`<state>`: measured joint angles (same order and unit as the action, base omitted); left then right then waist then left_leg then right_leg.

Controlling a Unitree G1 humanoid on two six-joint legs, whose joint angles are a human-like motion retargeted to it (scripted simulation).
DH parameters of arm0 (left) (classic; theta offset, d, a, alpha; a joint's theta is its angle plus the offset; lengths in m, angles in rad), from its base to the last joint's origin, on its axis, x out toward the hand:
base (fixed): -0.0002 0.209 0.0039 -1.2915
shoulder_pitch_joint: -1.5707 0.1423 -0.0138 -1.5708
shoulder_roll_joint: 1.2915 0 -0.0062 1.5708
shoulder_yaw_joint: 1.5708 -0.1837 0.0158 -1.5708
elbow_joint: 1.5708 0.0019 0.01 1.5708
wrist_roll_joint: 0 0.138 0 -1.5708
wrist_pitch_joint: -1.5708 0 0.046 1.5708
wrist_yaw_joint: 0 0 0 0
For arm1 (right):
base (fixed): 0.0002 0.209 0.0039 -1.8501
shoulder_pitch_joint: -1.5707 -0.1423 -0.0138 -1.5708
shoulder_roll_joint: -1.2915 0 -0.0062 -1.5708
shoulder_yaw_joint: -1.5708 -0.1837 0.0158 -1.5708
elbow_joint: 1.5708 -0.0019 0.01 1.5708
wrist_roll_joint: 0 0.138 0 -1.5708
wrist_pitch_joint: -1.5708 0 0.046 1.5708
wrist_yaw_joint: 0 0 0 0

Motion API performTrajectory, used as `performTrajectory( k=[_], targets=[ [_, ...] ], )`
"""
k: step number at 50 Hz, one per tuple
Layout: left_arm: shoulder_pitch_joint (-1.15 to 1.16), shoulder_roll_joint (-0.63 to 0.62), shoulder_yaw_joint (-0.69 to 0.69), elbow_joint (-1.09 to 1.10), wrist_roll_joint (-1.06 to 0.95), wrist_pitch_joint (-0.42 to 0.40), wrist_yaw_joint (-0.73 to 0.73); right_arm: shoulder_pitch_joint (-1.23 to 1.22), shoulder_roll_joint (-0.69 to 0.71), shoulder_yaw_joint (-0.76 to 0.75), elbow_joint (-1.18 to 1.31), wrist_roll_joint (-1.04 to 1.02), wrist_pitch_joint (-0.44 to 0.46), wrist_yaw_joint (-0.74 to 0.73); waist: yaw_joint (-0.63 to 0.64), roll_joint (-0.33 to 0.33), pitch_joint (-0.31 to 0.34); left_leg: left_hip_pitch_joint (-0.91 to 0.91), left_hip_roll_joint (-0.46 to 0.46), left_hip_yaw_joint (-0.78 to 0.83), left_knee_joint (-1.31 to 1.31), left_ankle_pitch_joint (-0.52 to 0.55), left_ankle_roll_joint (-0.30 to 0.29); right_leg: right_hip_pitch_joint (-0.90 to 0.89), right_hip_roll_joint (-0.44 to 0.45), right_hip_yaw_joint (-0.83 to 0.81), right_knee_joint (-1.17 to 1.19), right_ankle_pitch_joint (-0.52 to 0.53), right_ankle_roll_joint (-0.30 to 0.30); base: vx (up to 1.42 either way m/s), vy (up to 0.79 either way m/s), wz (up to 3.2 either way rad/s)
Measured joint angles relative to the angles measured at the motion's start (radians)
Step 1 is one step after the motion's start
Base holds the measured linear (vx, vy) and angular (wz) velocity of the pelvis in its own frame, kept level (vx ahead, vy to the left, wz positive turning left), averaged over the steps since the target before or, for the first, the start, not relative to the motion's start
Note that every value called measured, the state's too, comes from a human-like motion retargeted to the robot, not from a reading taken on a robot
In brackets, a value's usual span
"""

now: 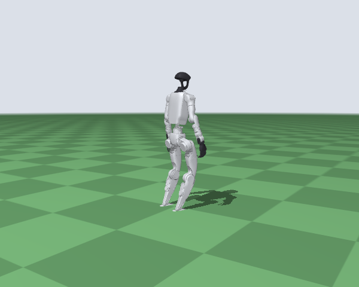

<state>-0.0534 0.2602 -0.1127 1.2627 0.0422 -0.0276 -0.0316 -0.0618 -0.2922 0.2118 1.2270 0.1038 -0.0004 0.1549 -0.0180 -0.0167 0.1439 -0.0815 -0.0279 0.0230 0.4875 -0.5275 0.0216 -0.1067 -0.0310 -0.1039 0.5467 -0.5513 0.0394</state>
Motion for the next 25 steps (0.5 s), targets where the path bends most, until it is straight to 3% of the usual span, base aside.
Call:
performTrajectory(
  k=[9, 15, 20, 25],
  targets=[
    [-0.003, 0.021, 0.027, -0.008, -0.028, -0.003, 0.010, 0.000, -0.005, 0.002, -0.023, -0.007, -0.005, 0.006, -0.001, 0.015, 0.013, -0.086, 0.040, -0.019, 0.180, -0.056, -0.014, -0.021, 0.043, 0.002, 0.040, -0.016, -0.023, -0.01, -0.03, -0.01],
    [-0.001, 0.026, 0.063, -0.034, -0.071, -0.011, 0.021, 0.001, -0.028, 0.002, -0.042, -0.016, -0.005, 0.010, 0.020, 0.060, 0.044, -0.233, 0.115, -0.054, 0.501, -0.039, -0.065, -0.025, 0.121, 0.004, 0.059, -0.013, -0.054, -0.01, -0.02, -0.03],
    [0.006, 0.027, 0.090, -0.074, -0.104, -0.019, 0.020, 0.005, -0.054, -0.005, -0.052, -0.015, 0.003, 0.021, 0.043, 0.078, 0.057, -0.417, 0.204, -0.025, 0.835, -0.073, -0.019, -0.047, 0.150, -0.003, 0.076, -0.018, -0.072, 0.00, 0.00, 0.00],
    [0.000, 0.037, 0.113, -0.107, -0.110, -0.015, 0.005, 0.005, -0.073, -0.026, -0.053, -0.011, 0.017, 0.048, 0.060, 0.046, 0.037, -0.646, 0.188, -0.015, 1.100, -0.096, 0.037, -0.100, 0.120, -0.008, 0.076, -0.021, -0.072, 0.01, -0.01, 0.11]
  ],
)
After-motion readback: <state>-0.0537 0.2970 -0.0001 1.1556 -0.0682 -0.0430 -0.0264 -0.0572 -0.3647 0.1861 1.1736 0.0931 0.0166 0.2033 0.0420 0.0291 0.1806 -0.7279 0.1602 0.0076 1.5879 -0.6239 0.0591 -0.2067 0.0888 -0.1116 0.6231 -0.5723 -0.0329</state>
